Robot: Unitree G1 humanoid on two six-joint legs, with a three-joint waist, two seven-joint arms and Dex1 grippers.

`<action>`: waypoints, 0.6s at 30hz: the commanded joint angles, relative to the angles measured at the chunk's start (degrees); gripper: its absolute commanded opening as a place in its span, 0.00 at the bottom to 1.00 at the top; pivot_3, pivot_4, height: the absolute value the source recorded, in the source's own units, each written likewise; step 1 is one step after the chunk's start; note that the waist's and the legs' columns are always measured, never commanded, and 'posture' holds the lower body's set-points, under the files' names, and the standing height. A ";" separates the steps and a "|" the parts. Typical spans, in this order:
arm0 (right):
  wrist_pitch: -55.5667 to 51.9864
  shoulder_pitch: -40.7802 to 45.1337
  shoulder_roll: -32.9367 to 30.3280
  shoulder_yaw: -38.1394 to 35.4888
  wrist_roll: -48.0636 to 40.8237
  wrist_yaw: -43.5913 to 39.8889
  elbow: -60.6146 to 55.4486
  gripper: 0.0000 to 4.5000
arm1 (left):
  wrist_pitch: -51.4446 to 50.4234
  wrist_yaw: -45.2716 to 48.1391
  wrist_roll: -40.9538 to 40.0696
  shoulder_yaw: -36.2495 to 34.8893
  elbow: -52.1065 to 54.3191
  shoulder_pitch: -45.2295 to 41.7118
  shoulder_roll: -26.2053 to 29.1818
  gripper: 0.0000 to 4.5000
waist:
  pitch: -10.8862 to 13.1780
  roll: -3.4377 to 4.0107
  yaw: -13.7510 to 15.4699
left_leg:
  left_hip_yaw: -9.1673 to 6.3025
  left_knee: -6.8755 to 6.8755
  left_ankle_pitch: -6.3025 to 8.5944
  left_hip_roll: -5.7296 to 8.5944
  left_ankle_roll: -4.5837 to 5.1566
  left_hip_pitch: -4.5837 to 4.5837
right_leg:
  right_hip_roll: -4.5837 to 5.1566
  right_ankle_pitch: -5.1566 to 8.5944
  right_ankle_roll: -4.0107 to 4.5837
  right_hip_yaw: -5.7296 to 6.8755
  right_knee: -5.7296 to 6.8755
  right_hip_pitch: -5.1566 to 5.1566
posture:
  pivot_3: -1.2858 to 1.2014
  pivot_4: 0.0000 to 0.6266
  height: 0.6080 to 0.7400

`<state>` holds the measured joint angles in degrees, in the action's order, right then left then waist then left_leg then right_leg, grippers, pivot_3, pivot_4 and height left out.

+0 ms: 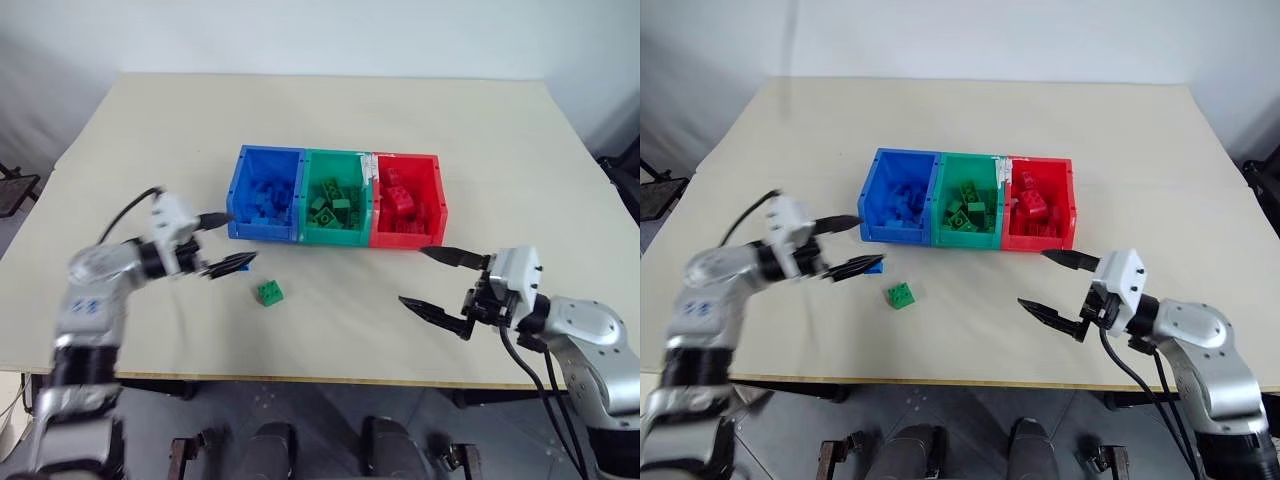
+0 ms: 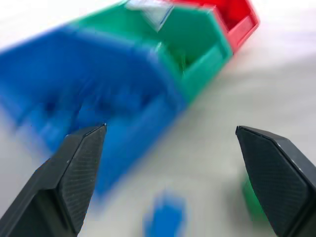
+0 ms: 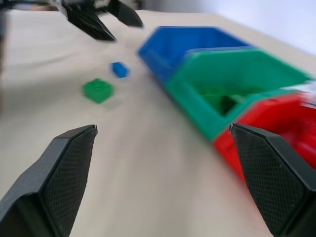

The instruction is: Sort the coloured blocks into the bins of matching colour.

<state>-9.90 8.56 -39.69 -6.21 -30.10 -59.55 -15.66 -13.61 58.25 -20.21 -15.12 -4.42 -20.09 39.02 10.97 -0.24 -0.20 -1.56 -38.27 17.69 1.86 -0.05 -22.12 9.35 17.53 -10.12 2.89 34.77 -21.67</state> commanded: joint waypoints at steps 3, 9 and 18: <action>1.33 4.52 -0.96 3.34 0.43 -7.15 3.75 1.00 | 1.37 1.07 -4.07 -12.68 5.40 15.89 3.94 0.99 | 0.00 0.00 0.48 | -0.25 0.03 0.02 -0.03 0.02 0.01 | 0.06 -0.01 0.01 0.02 -0.03 0.05 | 0.52 0.24 1.00; 3.13 6.39 -0.89 4.13 1.70 -10.87 7.93 1.00 | 6.06 2.50 -3.20 -11.27 7.62 20.65 5.17 0.99 | 0.00 0.00 1.57 | -0.26 0.01 0.04 0.12 0.02 0.00 | 0.08 -0.02 0.04 0.06 -0.07 0.06 | 0.52 0.24 1.00; 4.16 -1.03 -3.56 -0.55 2.30 -9.95 5.78 1.00 | -6.59 -7.23 4.96 10.54 17.34 8.98 1.79 0.99 | 0.00 0.00 1.40 | -0.19 0.09 0.06 0.22 0.01 0.00 | 0.08 -0.03 0.06 0.07 -0.05 0.05 | 0.52 0.24 1.00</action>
<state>-6.27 8.32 -42.36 -4.38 -26.99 -70.28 -7.19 -17.24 53.70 -17.00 -6.92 10.28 -10.34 41.14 10.97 -0.23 1.20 -1.66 -38.17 17.75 2.06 -0.04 -22.12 9.43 17.50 -10.06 2.95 34.72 -21.65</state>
